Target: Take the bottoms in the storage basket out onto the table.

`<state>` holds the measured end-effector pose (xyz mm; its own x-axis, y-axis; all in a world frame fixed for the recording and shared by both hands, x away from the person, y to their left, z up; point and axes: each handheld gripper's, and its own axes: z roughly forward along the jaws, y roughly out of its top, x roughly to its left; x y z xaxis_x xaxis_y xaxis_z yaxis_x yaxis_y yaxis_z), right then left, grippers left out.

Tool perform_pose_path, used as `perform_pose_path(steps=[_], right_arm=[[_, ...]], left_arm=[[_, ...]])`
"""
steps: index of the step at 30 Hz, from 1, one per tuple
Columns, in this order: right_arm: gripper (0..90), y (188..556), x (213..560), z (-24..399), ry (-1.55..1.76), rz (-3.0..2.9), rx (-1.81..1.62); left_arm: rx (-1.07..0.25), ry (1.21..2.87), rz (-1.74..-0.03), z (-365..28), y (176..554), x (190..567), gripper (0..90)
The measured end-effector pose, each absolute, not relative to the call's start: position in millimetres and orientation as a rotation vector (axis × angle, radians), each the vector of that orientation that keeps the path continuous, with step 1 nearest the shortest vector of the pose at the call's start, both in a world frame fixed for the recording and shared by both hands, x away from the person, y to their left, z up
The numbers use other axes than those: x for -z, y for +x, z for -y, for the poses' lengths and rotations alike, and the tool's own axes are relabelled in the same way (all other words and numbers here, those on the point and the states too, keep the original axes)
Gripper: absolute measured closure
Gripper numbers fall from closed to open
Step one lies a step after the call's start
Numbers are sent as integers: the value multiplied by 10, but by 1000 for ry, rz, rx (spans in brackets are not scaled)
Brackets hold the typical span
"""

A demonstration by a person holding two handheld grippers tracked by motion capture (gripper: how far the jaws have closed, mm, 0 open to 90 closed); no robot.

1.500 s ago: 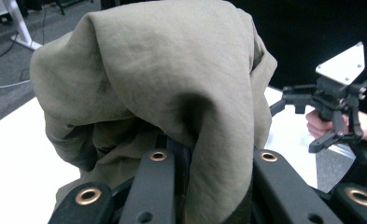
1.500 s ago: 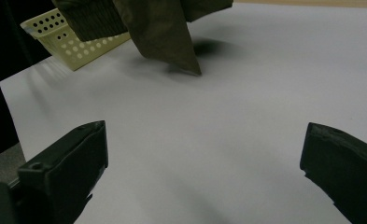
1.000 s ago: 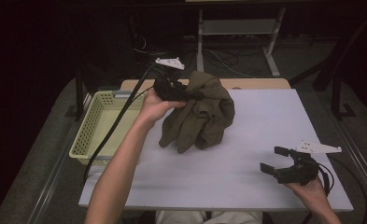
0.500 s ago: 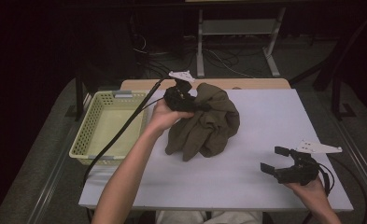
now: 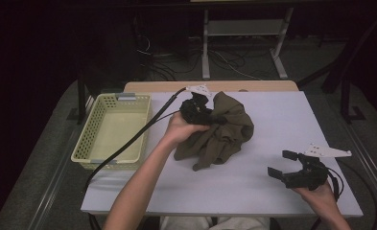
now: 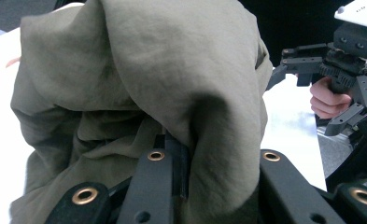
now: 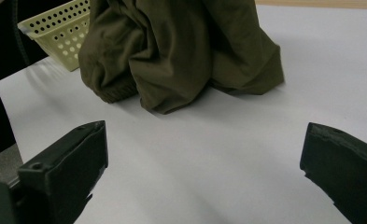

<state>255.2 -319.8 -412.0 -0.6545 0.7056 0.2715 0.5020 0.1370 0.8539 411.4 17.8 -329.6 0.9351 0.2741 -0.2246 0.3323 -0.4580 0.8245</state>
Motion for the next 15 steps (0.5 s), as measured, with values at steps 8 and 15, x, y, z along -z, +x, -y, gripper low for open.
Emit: perform_pose_path(steps=[8,15], right_arm=[[7,2550,4113,3230,1200,-2202,-1532],[8,2548,4113,3231,1200,-2202,-1534]], left_arm=[[110,2073,-421,-61,4094,3448,740],[131,2065,-422,3,4073,3535,726]])
